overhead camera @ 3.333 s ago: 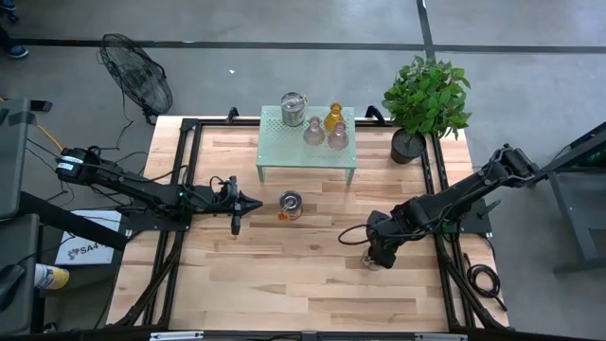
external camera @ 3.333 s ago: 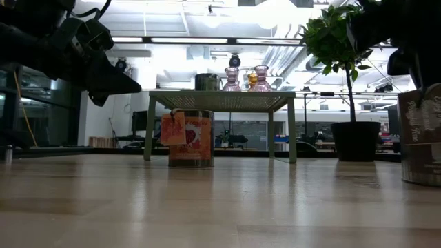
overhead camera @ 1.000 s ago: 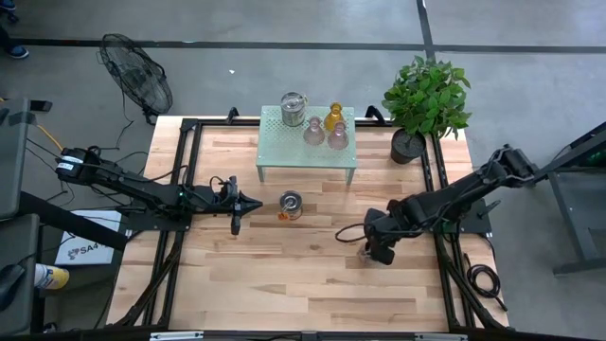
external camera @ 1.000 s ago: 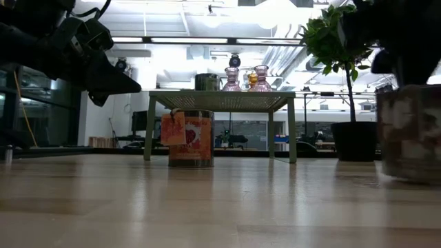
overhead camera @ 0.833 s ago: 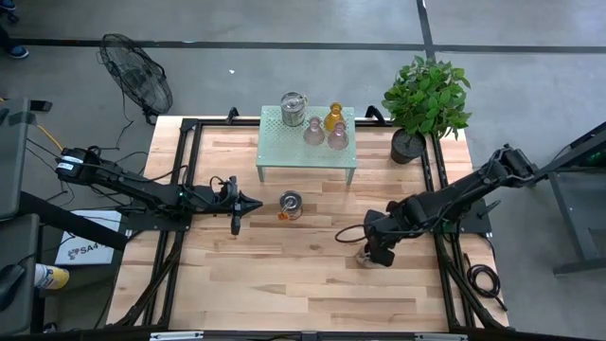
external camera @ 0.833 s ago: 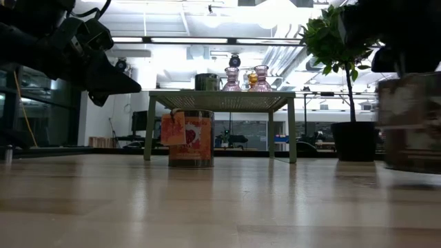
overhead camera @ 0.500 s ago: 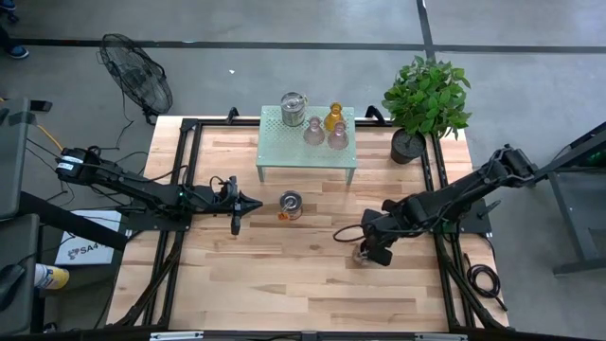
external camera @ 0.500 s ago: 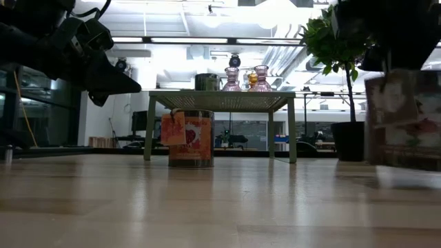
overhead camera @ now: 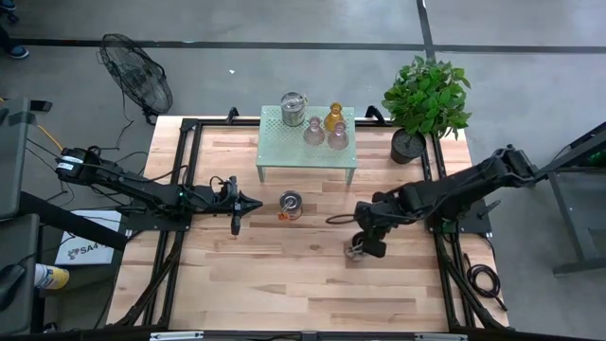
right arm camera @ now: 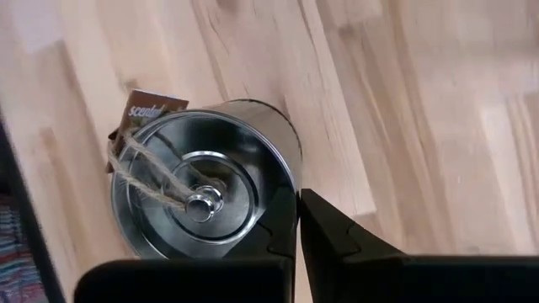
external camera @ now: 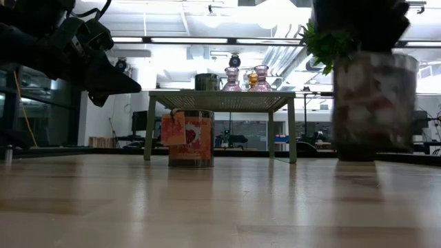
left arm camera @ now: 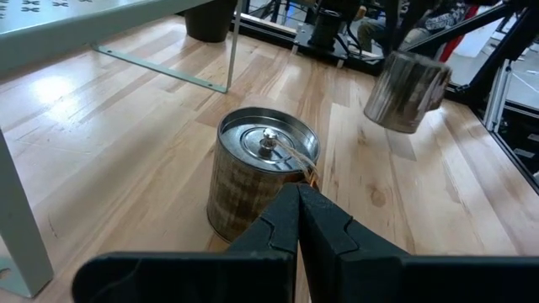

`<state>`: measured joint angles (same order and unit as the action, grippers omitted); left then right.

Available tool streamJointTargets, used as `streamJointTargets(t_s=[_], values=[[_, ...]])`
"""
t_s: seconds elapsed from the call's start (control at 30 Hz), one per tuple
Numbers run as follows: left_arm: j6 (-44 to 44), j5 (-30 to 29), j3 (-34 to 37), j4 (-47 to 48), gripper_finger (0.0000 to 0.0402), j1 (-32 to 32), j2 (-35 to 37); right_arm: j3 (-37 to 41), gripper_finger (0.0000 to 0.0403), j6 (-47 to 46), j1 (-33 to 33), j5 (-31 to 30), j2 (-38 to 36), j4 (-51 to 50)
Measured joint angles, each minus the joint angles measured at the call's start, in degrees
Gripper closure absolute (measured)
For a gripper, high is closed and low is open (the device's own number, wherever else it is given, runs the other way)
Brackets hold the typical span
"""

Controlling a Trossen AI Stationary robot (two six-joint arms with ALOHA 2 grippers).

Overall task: Pick & Place candle stick holders
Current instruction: Put the brown scented candle on the shelf

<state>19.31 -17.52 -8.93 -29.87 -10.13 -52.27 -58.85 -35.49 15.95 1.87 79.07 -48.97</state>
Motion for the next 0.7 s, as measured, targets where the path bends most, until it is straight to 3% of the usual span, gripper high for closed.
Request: streamJointTargets(t_s=[0.4, 0.7], values=[[0.0, -0.3, 0.0, 0.0, 0.0402, 0.0, 0.0, -8.7, 0.0402, 9.9, -4.9, 0.0, 1.5, -2.4], [0.0, -0.2, 0.0, 0.0, 0.0402, 0.0, 0.0, -26.0, 0.0402, 22.1, -8.9, 0.0, 12.3, -13.0]])
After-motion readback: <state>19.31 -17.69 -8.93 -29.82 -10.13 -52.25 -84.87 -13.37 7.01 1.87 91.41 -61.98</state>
